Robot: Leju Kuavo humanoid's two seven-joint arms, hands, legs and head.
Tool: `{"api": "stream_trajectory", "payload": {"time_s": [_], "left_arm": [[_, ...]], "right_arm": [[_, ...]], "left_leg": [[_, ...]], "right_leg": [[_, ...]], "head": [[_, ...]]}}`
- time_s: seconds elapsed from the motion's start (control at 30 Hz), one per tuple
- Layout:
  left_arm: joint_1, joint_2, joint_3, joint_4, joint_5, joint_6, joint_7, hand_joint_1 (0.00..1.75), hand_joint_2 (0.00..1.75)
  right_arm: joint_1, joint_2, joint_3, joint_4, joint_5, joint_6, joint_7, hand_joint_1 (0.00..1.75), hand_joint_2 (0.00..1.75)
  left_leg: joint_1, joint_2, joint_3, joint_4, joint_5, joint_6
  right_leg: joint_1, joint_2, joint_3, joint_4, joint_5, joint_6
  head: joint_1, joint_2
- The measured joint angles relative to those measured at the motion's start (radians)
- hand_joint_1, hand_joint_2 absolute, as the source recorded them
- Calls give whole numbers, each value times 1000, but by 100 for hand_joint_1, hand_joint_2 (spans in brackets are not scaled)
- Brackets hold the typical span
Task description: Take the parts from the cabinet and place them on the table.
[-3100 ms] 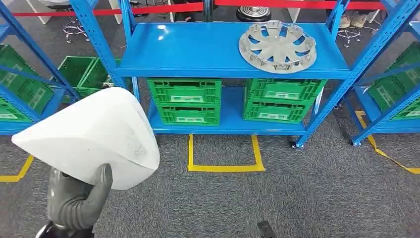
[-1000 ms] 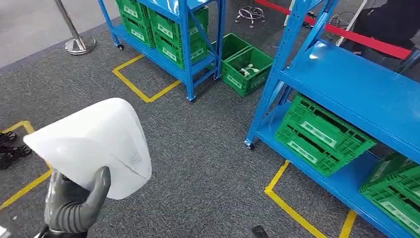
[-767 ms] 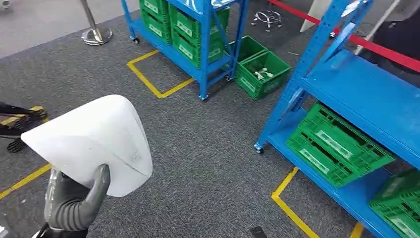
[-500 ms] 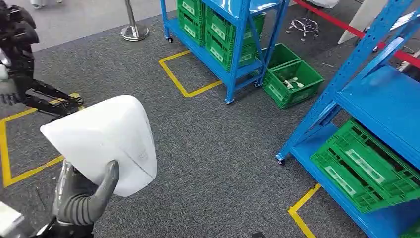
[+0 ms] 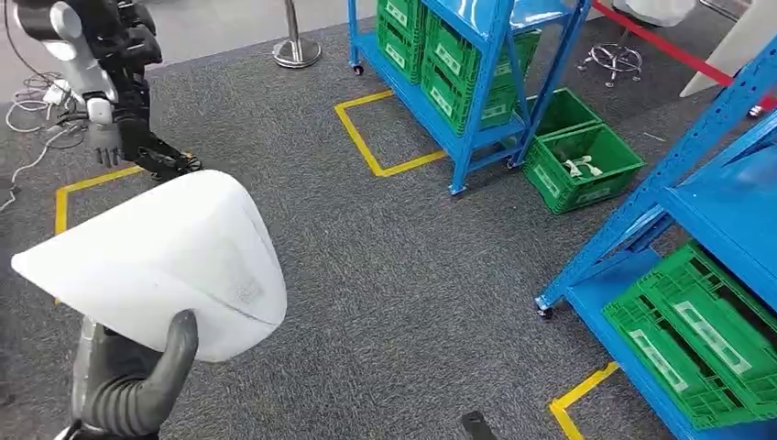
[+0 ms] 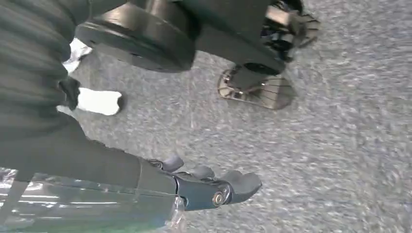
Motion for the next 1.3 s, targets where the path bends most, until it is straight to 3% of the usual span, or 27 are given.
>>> {"api": "stream_trajectory", "payload": {"time_s": [0.03, 0.07, 0.13, 0.17, 0.2, 0.23, 0.3, 0.33, 0.4, 0.47, 0.5, 0.53, 0.63, 0.67, 0.7, 0.73, 0.8, 0.83, 0.87, 0.93, 0.97, 1.0, 1.03, 1.07, 1.17, 1.23, 1.3], "left_arm": [[0, -4, 0, 3, 2, 0, -2, 175, 175], [0, -5, 0, 7, 3, 0, -3, 175, 175], [-3, -10, 0, 13, 4, 0, -7, 175, 175], [-3, -13, 0, 14, 4, 0, -7, 175, 175], [-6, -15, 0, 16, 4, 0, -7, 175, 175], [-9, -19, 0, 19, 4, 0, -7, 175, 175], [-10, -24, 0, 24, 4, 0, -7, 175, 175], [-10, -25, 0, 28, 4, 0, -7, 175, 175], [-10, -29, 0, 34, 7, 0, -7, 175, 175], [-10, -30, 0, 37, 9, 2, -7, 175, 175], [-10, -30, 0, 37, -2, 8, -6, 175, 175], [-10, -30, 0, 37, -14, 19, -2, 175, 175], [0, -29, 2, 30, -29, 58, 0, 175, 175], [8, -29, 5, 25, -12, 68, -13, 175, 175], [17, -29, 8, 24, 13, 76, -40, 175, 175], [17, -29, 8, 26, 32, 76, -57, 175, 175], [20, -29, 9, 32, 37, 74, -81, 175, 175], [21, -29, 9, 35, 32, 72, -83, 175, 175], [21, -29, 9, 37, 31, 72, -82, 175, 175], [21, -29, 10, 39, 31, 72, -77, 175, 175], [21, -29, 11, 39, 31, 72, -74, 175, 175], [20, -29, 15, 39, 31, 71, -74, 175, 175], [22, -29, 16, 40, 31, 66, -72, 175, 175], [22, -29, 16, 40, 27, 63, -65, 175, 175], [21, -27, 22, 37, 2, 46, -37, 175, 175], [18, -26, 24, 28, -11, 38, -20, 175, 175], [15, -25, 24, 25, -19, 35, -11, 175, 175]], "right_arm": [[0, 0, 0, 0, -3, -2, -3, 0, 175], [-1, 0, 0, 0, -6, -4, -3, 0, 175], [2, -2, 0, 0, -7, -6, -4, 0, 175], [2, -4, 0, 0, -7, -6, -5, 0, 175], [3, -6, 0, 0, -7, -6, -5, 0, 175], [7, -7, 0, 0, -7, -6, -5, 0, 175], [14, -8, 0, 0, -8, -6, -5, 0, 175], [17, -9, 0, 0, -8, -6, -5, 0, 175], [16, -10, 0, 0, -11, -6, -5, 0, 175], [14, -11, 0, 0, -20, -6, -5, 0, 175], [16, -16, 0, 0, -19, -6, 1, 0, 175], [16, -18, 0, 0, -15, -3, 16, 0, 175], [11, -21, 0, 0, 7, -2, 49, 0, 175], [10, -21, 1, 0, 12, -3, 46, 0, 175], [5, -24, 0, -1, 16, -10, 32, 0, 175], [1, -26, 1, -1, 20, -17, 17, 0, 175], [-12, -32, 1, -2, 27, -18, -2, 0, 175], [-23, -34, 1, -3, 32, -15, -2, 0, 175], [-35, -35, 1, -3, 33, -11, -2, 0, 175], [-56, -33, 1, -3, 33, -5, 1, 0, 175], [-62, -31, 1, -3, 34, -4, 2, 0, 175], [-65, -30, 1, -3, 34, -5, 1, 0, 175], [-68, -31, 1, -3, 34, -5, 1, 0, 175], [-67, -29, 1, -4, 33, -4, -1, 0, 175], [-58, -18, 1, -9, 23, -1, -1, 0, 175], [-43, -14, 1, -9, 16, -2, -1, 0, 175], [-24, -13, 1, -9, 13, -2, 5, 0, 175]], "left_leg": [[0, -18, -4, -3, 4, 21], [-2, -23, -6, -3, 4, 30], [-4, -51, -11, -5, 8, 44], [0, -65, -12, -7, 12, 51], [0, -77, -13, -7, 13, 56], [-1, -92, -15, -7, 15, 61], [-7, -124, -18, -7, 18, 66], [-11, -143, -19, -7, 20, 69], [-17, -178, -17, -6, 22, 73], [-18, -209, -11, -7, 23, 72], [-16, -219, -13, -7, 25, 70], [-15, -233, -17, -5, 29, 65], [-8, -265, -30, -13, 43, 44], [-11, -259, -31, -9, 39, 43], [-23, -166, -43, 12, 15, 42], [-20, -127, -70, 66, -26, 35], [-7, -117, -140, 212, -94, 22], [-2, -117, -161, 256, -105, 16], [3, -117, -161, 258, -94, 10], [13, -100, -91, 141, -21, -4], [16, -71, -36, 48, 18, -11], [14, -10, -8, -9, 10, -19], [12, -15, -4, -9, 15, 2], [7, -26, -6, -5, 12, 20], [4, -62, -12, -7, 17, 45], [3, -87, -14, -8, 20, 53], [-3, -116, -15, -7, 21, 59]], "right_leg": [[0, -5, 4, 2, -2, 4], [0, -12, 6, 1, 0, 7], [-5, -30, 9, -3, -3, 15], [-9, 4, 7, 7, -20, 26], [-10, 39, -7, 45, -51, 27], [-10, 60, -39, 121, -95, 26], [-9, 69, -113, 285, -163, 22], [-9, 70, -137, 331, -169, 17], [-5, 77, -115, 267, -102, 1], [8, 108, -38, 87, 0, -19], [10, 152, -15, 33, 7, -32], [8, 153, -15, 18, 11, -33], [14, 128, -8, 5, 12, -40], [-1, 113, 2, -26, 28, -37], [2, 104, 8, -38, 35, -35], [3, 93, 8, -44, 40, -40], [3, 66, 4, -43, 41, -37], [1, 53, 3, -42, 40, -35], [-2, 42, 2, -41, 39, -32], [-9, 20, 3, -33, 32, -21], [-13, 10, 4, -23, 25, -11], [-12, 2, 3, -11, 16, 1], [-9, -4, -2, 1, 6, 10], [-8, -9, 1, 0, 6, 12], [-17, -24, 7, -4, 1, 24], [-21, 48, -19, 69, -60, 28], [-18, 67, -94, 240, -141, 24]], "head": [[7, 0], [15, 0], [13, 0], [16, 0], [25, 0], [32, 0], [42, 0], [47, 0], [56, 0], [61, 0], [60, 0], [55, 0], [67, 0], [65, 0], [61, 0], [47, 0], [40, 0], [36, 0], [32, 0], [21, 0], [18, 0], [12, 0], [5, 0], [13, 0], [17, 0], [31, 0], [41, 0]]}}
